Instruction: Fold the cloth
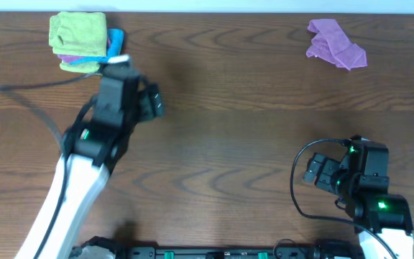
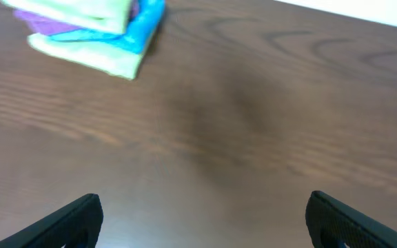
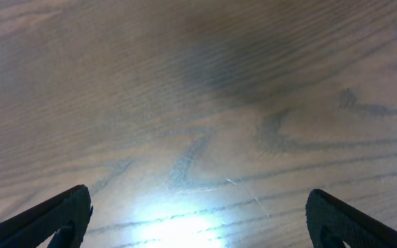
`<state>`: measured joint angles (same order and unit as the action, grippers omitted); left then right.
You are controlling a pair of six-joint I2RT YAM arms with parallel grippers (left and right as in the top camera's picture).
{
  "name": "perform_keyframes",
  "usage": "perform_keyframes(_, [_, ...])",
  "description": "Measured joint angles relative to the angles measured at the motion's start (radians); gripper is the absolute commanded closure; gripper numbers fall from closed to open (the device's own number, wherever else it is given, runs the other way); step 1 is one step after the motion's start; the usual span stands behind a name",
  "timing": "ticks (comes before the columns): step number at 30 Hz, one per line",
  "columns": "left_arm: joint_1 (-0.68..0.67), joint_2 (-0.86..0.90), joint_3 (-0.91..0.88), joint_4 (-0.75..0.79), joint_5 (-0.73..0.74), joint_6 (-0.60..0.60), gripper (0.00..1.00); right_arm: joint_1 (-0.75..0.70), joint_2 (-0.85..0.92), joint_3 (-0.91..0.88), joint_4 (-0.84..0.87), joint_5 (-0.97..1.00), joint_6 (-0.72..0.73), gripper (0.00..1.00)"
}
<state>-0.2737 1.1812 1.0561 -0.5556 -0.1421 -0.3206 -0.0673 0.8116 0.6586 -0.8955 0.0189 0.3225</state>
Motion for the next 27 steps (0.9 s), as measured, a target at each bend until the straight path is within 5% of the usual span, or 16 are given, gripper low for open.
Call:
perform_keyframes(15, [0.19,-0.705,-0.542,-0.046,0.135,0.254,0.05,0.0,0.0,-0.001,0.001,0.0,0.0,0.01])
perform_keyframes(27, [0.257,-1.019,-0.684,-0.243,0.162,0.352,0.05,0.0,0.0,-0.001,0.001,0.0,0.0,0.01])
